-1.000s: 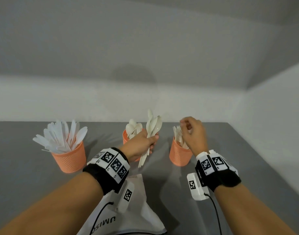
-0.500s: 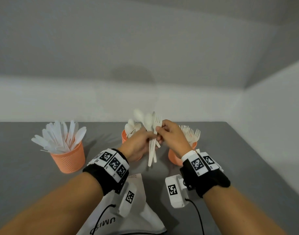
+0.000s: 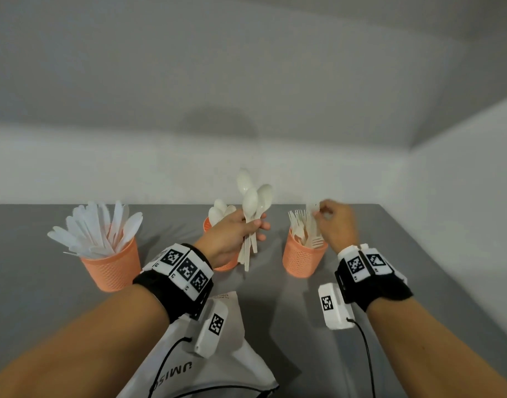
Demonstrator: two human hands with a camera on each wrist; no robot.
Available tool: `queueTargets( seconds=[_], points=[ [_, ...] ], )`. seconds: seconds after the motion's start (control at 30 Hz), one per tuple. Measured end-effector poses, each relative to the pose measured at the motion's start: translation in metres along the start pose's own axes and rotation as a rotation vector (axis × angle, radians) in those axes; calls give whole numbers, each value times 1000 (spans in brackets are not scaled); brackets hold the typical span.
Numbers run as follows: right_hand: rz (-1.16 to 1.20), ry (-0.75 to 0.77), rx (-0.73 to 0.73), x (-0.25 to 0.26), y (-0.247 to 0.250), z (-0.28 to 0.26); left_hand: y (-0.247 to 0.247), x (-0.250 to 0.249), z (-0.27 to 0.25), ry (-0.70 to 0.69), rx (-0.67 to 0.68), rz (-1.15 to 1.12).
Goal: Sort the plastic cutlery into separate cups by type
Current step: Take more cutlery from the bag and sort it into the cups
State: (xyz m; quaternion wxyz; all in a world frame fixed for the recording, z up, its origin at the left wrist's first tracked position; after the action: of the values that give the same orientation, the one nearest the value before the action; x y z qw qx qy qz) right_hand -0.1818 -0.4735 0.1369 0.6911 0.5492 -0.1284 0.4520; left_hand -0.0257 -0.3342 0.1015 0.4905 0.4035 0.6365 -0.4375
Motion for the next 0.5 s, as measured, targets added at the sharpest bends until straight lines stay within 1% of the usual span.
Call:
queueTargets(
  seconds=[0.03,0.07,0.1,0.13,0.17,0.2,0.27,0.3,0.33,0.4,0.43,0.5],
  points=[
    [-81,-31,38,-5,-7,-3,-2,0,0,-1,15,8],
    [-125,-20,13,-3,-6,-6,-4,0,-3,-3,30,21],
    [-106,38,-53,9,0,-10,-5,-1,-3,-11,42,27],
    [-19,121,-118,27,7,-17,-6,-3,-3,-25,46,36],
    [119,177,-122,45,9,-24,-6,-5,-4,-51,44,44],
    [254,177,-37,62,2,-30,-7,-10,-5,-82,41,73],
    [477,79,259,85,-31,-44,-15,-19,-10,-165,58,179],
    [561,32,352,93,-45,-49,-20,-24,-13,-203,64,273],
    [645,-13,380,97,-53,-52,-25,-28,-17,-222,58,392],
    [819,-96,366,104,-56,-51,-27,-34,-25,-240,4,688],
    [889,-110,376,108,-58,-49,-23,-36,-28,-257,-26,820],
    [886,-44,384,119,-57,-44,-12,-37,-42,-229,-52,1010]
  ],
)
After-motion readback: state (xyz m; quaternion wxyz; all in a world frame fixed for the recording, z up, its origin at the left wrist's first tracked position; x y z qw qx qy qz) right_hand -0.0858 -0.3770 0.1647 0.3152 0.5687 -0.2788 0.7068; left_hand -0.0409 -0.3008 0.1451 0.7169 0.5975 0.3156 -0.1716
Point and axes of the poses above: each hand's wrist, its own z-axis towards the middle knuckle, its own y-axis out of the back of the hand, x = y × z, the point moved 8 cm from there along z, towards the middle knuckle, and after that the axes turned 1 degree about z, right-handed, at the moved point
